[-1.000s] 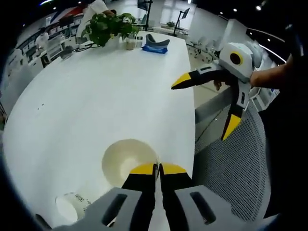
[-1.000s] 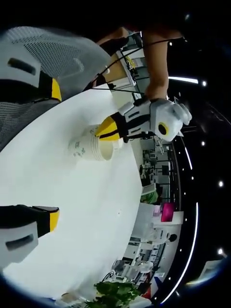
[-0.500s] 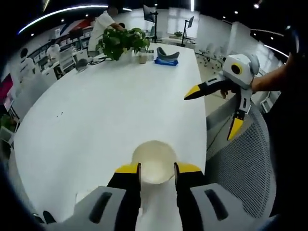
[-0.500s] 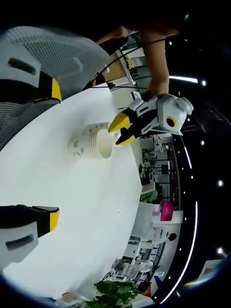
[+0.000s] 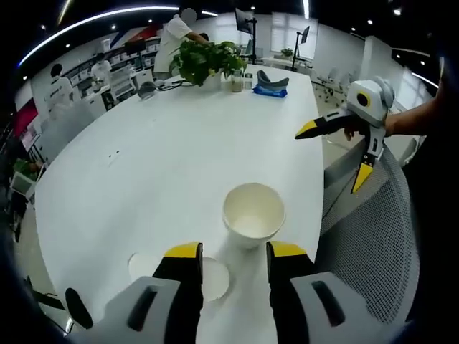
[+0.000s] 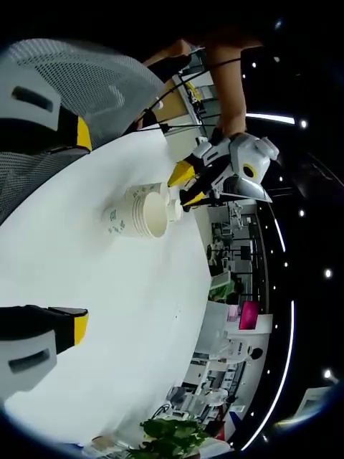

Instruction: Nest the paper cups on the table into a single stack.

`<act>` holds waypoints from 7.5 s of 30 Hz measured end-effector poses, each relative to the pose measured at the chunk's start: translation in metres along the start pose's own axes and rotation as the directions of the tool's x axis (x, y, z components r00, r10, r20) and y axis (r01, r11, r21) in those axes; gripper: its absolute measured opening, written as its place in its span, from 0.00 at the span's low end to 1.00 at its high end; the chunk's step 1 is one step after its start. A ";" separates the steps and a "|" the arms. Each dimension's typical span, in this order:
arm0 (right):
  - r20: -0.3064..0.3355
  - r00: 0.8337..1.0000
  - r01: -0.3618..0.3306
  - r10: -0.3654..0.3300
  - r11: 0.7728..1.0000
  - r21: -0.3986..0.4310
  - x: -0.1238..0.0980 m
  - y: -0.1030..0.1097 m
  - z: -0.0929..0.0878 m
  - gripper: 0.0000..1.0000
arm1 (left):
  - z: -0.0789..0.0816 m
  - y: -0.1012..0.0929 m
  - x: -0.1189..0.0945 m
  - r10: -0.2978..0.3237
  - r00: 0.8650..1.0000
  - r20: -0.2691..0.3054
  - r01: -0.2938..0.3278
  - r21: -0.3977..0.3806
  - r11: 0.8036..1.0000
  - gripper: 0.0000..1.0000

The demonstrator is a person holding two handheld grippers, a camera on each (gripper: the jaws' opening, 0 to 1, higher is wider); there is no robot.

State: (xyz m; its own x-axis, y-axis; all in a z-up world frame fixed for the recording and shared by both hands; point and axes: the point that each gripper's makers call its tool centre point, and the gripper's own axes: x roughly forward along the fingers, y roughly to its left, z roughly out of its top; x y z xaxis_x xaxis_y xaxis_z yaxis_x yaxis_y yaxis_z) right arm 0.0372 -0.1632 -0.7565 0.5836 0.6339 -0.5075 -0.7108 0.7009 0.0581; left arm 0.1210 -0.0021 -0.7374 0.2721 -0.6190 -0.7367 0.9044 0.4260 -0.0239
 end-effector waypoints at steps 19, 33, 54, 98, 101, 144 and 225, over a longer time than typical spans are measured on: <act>-0.005 1.000 0.001 -0.001 1.000 0.004 0.000 0.001 0.000 0.88 | -0.029 0.029 0.007 0.127 0.992 -0.005 -0.127 -0.069 0.989 0.36; -0.012 1.000 0.007 -0.007 1.000 0.005 0.001 0.000 -0.002 0.88 | -0.039 0.032 0.019 0.121 0.992 -0.043 -0.123 -0.048 0.991 0.38; -0.024 1.000 0.005 -0.005 1.000 0.004 0.002 -0.001 -0.005 0.87 | -0.047 0.032 0.028 0.115 0.990 -0.085 -0.117 -0.016 0.993 0.35; 0.131 0.986 -0.108 0.108 0.994 -0.001 0.017 0.038 0.068 0.81 | 0.057 -0.022 -0.086 0.048 0.981 0.187 -0.010 -0.198 0.980 0.35; 0.136 0.983 -0.125 0.124 0.992 0.000 0.020 0.044 0.071 0.80 | 0.063 -0.027 -0.088 0.037 0.978 0.207 0.003 -0.192 0.981 0.35; 0.317 0.896 -0.373 0.312 0.915 0.155 0.004 0.068 0.102 0.29 | 0.051 -0.083 -0.062 -0.166 0.957 0.238 0.186 -0.061 0.981 0.34; -0.156 0.962 -0.248 0.226 0.958 -0.141 0.098 0.040 0.088 0.00 | -0.033 0.053 -0.018 0.282 0.938 0.201 -0.258 -0.139 0.956 0.97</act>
State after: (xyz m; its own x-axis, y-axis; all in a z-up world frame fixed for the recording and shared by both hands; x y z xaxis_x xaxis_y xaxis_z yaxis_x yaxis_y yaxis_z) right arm 0.1003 -0.0442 -0.7280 0.3393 0.7166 -0.6094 -0.8814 0.4685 0.0601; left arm 0.1528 0.0533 -0.7476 0.5767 -0.5933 -0.5617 0.7488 0.6588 0.0728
